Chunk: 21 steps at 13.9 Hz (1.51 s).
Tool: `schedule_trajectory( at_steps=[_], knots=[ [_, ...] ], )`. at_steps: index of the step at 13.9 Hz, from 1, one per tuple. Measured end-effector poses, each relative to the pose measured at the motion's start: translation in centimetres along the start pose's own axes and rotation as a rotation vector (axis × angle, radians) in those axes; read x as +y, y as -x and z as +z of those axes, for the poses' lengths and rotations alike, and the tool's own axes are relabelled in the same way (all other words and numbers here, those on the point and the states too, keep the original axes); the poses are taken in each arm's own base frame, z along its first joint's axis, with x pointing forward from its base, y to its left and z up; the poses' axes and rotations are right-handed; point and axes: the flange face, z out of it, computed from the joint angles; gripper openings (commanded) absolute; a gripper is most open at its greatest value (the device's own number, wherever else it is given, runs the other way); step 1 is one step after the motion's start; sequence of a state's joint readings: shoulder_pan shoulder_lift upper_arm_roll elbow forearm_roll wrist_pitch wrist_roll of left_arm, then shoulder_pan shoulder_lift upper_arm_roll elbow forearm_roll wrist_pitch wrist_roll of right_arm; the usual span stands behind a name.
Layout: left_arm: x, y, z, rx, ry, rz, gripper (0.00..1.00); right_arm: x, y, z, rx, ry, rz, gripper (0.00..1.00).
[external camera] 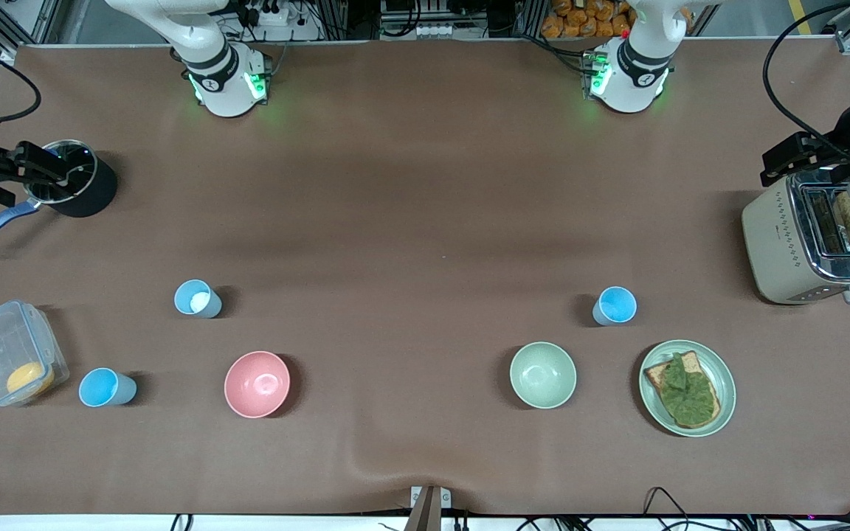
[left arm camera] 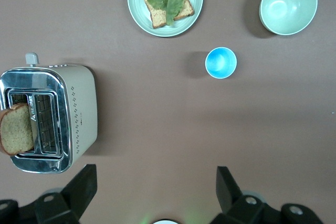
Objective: Stack blue cups with both arms
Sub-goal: 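Move the left gripper down to the blue cup beside the green bowl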
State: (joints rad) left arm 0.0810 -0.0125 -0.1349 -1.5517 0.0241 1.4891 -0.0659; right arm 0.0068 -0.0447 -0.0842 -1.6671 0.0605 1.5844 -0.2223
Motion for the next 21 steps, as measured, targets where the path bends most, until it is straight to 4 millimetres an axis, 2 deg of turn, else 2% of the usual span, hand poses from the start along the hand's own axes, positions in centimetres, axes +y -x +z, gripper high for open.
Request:
schedule_trajectory(
  at_steps=[9,18,21],
  knots=[
    [0.6,0.1,0.8,-0.024,-0.002,0.012,1.00,0.0,0.0,0.0,-0.001,0.000,-0.001,1.00],
    [2.4,0.0,4.1,-0.094,-0.009,0.045,1.00,0.0,0.1,0.1,-0.007,-0.001,-0.001,1.00],
    [2.6,-0.5,4.7,-0.100,-0.007,0.050,1.00,0.0,0.1,0.1,-0.007,-0.002,-0.001,1.00]
  ],
)
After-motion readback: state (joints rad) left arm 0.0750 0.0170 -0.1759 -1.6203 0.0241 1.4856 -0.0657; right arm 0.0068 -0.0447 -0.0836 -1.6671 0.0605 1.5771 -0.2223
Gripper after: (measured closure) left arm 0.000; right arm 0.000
